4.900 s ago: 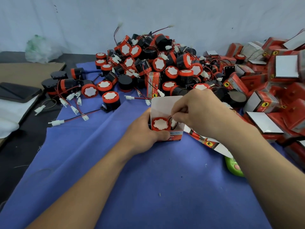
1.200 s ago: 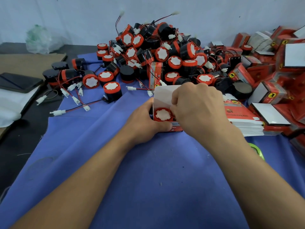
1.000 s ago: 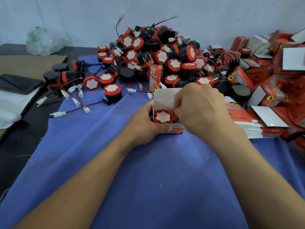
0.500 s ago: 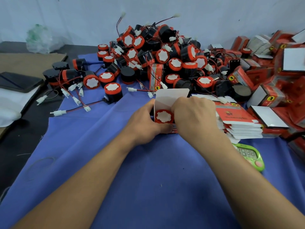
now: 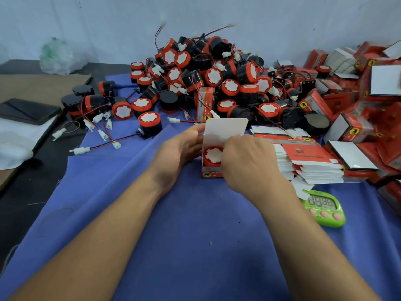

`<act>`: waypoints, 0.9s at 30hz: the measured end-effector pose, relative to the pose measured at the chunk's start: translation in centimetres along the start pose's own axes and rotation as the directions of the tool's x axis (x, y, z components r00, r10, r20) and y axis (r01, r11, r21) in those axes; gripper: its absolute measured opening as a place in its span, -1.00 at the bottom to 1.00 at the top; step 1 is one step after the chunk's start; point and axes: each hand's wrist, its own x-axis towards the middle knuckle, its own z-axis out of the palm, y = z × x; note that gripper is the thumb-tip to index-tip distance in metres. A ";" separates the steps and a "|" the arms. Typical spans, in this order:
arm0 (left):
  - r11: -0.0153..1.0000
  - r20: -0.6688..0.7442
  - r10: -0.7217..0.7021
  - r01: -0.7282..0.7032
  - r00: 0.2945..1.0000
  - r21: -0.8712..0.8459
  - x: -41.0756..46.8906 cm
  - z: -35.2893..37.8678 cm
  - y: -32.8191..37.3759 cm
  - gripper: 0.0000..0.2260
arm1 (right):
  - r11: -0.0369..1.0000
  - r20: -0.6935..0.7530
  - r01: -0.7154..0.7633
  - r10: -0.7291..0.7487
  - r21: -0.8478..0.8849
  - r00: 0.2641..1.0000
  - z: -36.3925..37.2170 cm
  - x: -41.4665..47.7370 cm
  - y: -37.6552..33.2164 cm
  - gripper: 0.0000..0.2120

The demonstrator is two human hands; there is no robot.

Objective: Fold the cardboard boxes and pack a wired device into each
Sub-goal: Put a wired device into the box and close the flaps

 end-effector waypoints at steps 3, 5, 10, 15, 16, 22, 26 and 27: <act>0.989 -0.025 0.018 -0.014 1.000 0.149 0.1 0.9 -1.0 -0.73 | 0.996 -0.029 -0.038 0.040 0.082 0.999 0.5 0.1 0.2 -0.94; 0.956 -0.078 0.039 -0.015 0.996 0.292 0.3 1.5 -1.6 -0.76 | 0.976 -0.027 -0.081 0.089 0.203 0.996 1.1 0.4 0.8 -0.85; 0.933 -0.212 0.065 0.016 0.975 0.358 0.7 1.6 -1.6 -0.74 | 0.659 -0.315 -0.021 0.387 0.752 0.867 2.2 -0.2 2.4 -0.67; 0.941 -0.219 0.059 0.019 0.974 0.339 0.8 1.6 -1.6 -0.73 | 0.253 -0.073 -0.068 0.511 0.965 0.856 2.9 0.4 4.3 -0.72; 0.942 -0.219 0.062 0.015 0.974 0.334 0.8 1.6 -1.7 -0.73 | 0.291 -0.029 -0.107 0.425 0.951 0.905 3.2 0.5 4.5 -0.73; 0.947 -0.184 0.044 0.018 0.982 0.321 0.6 1.6 -1.7 -0.71 | 0.320 0.115 -0.178 0.206 0.931 0.972 4.2 0.5 3.8 -0.81; 0.935 -0.184 0.020 0.047 0.983 0.352 0.4 1.9 -1.5 -0.65 | 0.373 0.089 -0.181 0.250 0.910 0.964 4.1 0.5 3.5 -0.84; 0.930 -0.186 0.022 0.049 0.982 0.365 0.3 2.0 -1.5 -0.61 | 0.395 0.086 -0.181 0.248 0.901 0.965 4.0 0.4 3.5 -0.84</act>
